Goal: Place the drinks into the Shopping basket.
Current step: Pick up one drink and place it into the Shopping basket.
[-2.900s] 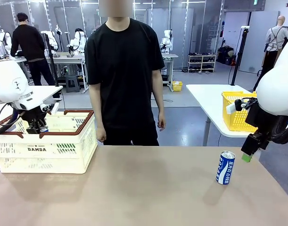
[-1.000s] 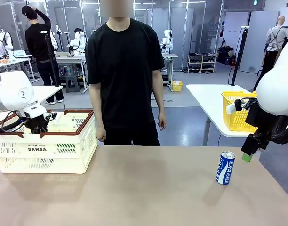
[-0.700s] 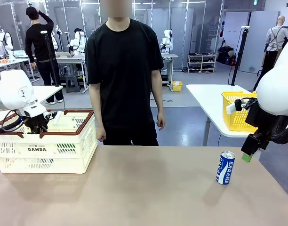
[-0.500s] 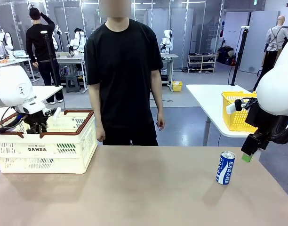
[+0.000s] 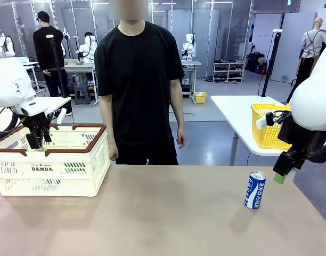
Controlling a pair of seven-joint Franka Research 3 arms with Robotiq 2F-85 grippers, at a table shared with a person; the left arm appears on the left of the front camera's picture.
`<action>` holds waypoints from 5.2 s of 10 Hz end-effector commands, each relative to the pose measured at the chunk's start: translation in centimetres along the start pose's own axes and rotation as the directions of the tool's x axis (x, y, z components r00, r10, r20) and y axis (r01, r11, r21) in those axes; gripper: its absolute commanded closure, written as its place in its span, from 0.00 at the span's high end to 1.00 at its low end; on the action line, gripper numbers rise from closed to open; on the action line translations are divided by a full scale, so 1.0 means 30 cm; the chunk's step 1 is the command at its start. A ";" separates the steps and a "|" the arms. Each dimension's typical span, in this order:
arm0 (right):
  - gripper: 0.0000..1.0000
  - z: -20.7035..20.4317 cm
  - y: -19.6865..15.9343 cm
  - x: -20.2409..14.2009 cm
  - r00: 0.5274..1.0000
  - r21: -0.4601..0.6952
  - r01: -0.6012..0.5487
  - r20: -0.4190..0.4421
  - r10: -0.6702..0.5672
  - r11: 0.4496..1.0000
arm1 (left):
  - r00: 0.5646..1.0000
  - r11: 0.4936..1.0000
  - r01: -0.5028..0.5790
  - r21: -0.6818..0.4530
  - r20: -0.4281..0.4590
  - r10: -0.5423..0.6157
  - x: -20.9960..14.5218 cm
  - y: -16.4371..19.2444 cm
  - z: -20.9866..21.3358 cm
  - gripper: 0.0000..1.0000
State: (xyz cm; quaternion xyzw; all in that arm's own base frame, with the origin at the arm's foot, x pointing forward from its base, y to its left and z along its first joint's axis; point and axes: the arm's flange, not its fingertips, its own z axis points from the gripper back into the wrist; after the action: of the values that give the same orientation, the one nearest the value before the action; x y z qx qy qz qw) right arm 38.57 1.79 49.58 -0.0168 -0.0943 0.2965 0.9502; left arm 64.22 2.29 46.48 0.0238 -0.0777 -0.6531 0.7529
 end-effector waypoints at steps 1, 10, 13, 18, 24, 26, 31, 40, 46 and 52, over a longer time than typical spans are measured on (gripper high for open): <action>1.00 0.005 -0.004 -0.003 1.000 -0.001 -0.002 -0.004 0.002 1.000 | 0.999 0.999 -0.023 0.030 -0.027 0.024 0.023 -0.026 0.056 1.00; 1.00 0.005 -0.004 -0.003 1.000 -0.001 -0.002 -0.004 0.002 1.000 | 1.000 0.998 -0.022 0.051 -0.012 0.023 0.025 -0.010 0.101 1.00; 1.00 0.005 -0.004 -0.003 1.000 -0.001 -0.002 -0.004 0.002 1.000 | 1.000 0.998 -0.022 0.051 -0.012 0.023 0.025 -0.010 0.101 1.00; 1.00 0.005 -0.004 -0.003 1.000 -0.001 -0.002 -0.004 0.002 1.000 | 0.998 0.994 0.004 0.110 -0.055 0.002 0.044 -0.078 0.319 1.00; 1.00 0.026 -0.094 0.197 0.990 -0.040 0.122 0.074 -0.119 0.992 | 0.966 0.959 0.257 0.117 -0.040 -0.254 -0.061 -0.456 0.493 1.00; 1.00 0.015 -0.145 0.256 0.981 -0.009 0.186 0.066 -0.185 0.983 | 0.913 0.911 0.401 0.099 0.034 -0.406 -0.110 -0.575 0.464 1.00; 1.00 -0.002 -0.197 0.296 0.973 -0.010 0.230 0.035 -0.229 0.973 | 0.786 0.785 0.617 0.059 0.013 -0.618 -0.165 -0.691 0.377 1.00; 1.00 -0.114 -0.194 0.310 0.966 0.040 0.257 -0.013 -0.257 0.965 | 0.799 0.799 0.599 0.057 0.026 -0.601 -0.155 -0.689 0.368 1.00; 1.00 -0.267 -0.195 0.346 0.977 0.059 0.213 -0.027 -0.212 0.975 | 0.799 0.799 0.599 0.057 0.026 -0.601 -0.155 -0.689 0.368 1.00; 1.00 -0.407 -0.222 0.359 0.974 0.097 0.216 -0.089 -0.208 0.972 | 0.799 0.799 0.599 0.057 0.026 -0.601 -0.155 -0.689 0.368 1.00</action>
State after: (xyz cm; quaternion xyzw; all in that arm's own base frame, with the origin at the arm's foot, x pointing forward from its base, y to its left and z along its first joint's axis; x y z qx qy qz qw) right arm 52.43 2.97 39.95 0.0231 -0.0320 0.1897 0.9811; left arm 41.97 4.57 54.12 0.0523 -0.0935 -0.8589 0.5008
